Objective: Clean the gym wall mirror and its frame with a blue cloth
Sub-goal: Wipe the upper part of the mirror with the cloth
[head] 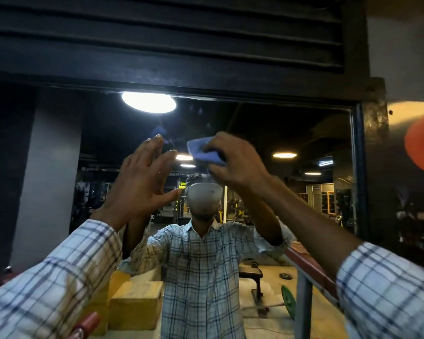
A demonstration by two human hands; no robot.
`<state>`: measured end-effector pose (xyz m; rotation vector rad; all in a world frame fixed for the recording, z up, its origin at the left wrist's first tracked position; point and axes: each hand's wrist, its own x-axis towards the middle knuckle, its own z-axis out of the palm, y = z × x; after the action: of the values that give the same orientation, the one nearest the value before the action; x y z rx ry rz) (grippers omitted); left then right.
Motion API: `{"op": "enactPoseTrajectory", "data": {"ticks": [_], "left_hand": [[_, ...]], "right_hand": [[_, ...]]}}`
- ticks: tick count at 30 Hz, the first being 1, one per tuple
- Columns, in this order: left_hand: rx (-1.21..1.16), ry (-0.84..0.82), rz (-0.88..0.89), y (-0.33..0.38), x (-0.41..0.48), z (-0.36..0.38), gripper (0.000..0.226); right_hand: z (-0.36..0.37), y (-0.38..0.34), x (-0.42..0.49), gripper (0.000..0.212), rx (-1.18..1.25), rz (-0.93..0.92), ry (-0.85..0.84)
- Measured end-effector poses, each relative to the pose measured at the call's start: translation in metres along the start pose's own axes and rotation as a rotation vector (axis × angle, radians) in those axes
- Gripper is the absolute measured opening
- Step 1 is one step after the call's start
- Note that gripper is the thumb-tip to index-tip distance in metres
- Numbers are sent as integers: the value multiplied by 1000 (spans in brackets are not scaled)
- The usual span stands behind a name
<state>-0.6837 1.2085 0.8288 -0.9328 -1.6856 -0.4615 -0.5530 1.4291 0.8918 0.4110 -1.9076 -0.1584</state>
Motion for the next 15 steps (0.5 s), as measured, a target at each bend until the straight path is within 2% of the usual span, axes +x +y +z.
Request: {"op": "enactPoseTrajectory", "data": {"ticks": [1,4,5,6,9,10,13,14,15], "left_hand": [[3,-2,-11,-4,-1,-1,95],[11,-15,-29,-13,-6,-4,99],[20,-19,-26,-15,-7,-5,99],[32,-21,-21,-16,-7,-6,99],[45,-26,-18,-23,-8,-9,101],[48,-24,-23,-26,-8,-11,102],[58,-19,-31,-37,-12,-14,103],[55,-23,-35,-40,-13,-16,104],[50,-26,-35,-43,-14,-17,104]], "right_hand": [[-4,4,8,30,17,55,79],[-16,11,33,32,159,469,495],[-11,9,37,33,148,504,543],[-5,1,38,33,129,443,505],[18,-16,31,31,12,73,138],[16,-14,34,30,1,81,134],[4,-2,55,31,97,430,503],[5,-6,58,31,126,517,583],[9,-14,60,29,139,511,583]]}}
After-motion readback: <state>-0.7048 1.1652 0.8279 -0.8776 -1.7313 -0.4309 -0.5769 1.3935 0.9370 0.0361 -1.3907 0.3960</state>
